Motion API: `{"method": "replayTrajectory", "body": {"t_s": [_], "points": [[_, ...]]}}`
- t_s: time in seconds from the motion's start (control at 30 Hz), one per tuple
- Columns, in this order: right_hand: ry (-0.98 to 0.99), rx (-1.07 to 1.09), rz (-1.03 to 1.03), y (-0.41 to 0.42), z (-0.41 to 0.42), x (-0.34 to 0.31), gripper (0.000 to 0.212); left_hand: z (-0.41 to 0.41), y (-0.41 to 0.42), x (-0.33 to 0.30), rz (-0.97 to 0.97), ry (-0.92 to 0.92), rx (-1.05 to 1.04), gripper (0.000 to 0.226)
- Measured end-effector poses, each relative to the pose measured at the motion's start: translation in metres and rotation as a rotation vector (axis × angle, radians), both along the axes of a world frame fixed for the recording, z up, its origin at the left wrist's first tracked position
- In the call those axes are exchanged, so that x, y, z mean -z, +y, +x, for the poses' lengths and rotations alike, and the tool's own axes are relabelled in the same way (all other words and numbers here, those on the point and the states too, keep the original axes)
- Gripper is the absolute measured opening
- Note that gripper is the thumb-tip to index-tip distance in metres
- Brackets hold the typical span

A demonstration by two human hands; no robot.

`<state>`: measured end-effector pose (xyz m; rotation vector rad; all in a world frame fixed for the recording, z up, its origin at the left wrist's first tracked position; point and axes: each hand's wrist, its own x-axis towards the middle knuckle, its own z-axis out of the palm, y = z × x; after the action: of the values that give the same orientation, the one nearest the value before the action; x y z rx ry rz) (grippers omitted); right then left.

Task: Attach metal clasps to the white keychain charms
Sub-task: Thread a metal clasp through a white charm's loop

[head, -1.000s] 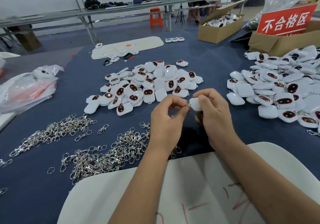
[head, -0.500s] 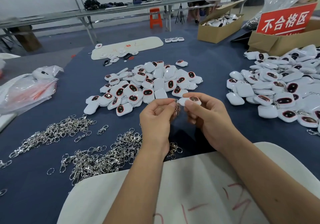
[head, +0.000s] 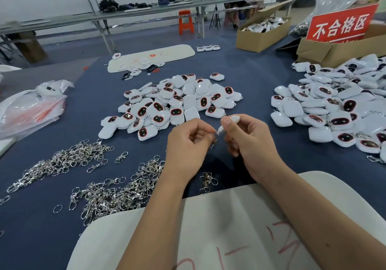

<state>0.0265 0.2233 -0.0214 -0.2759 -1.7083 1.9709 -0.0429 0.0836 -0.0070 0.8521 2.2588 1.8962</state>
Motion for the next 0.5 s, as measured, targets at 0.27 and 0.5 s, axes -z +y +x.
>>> {"method": "replayTrajectory", "body": {"t_s": [0.27,0.5], "points": [[0.099,-0.011,-0.083,-0.002,0.001,-0.004,0.018,0.015,0.015,0.000,0.219,-0.323,0.001,0.010],[0.118,-0.032,-0.053,0.000,0.000,-0.003,0.005,0.018,0.015,-0.007,0.467,-0.627,0.002,0.010]]}}
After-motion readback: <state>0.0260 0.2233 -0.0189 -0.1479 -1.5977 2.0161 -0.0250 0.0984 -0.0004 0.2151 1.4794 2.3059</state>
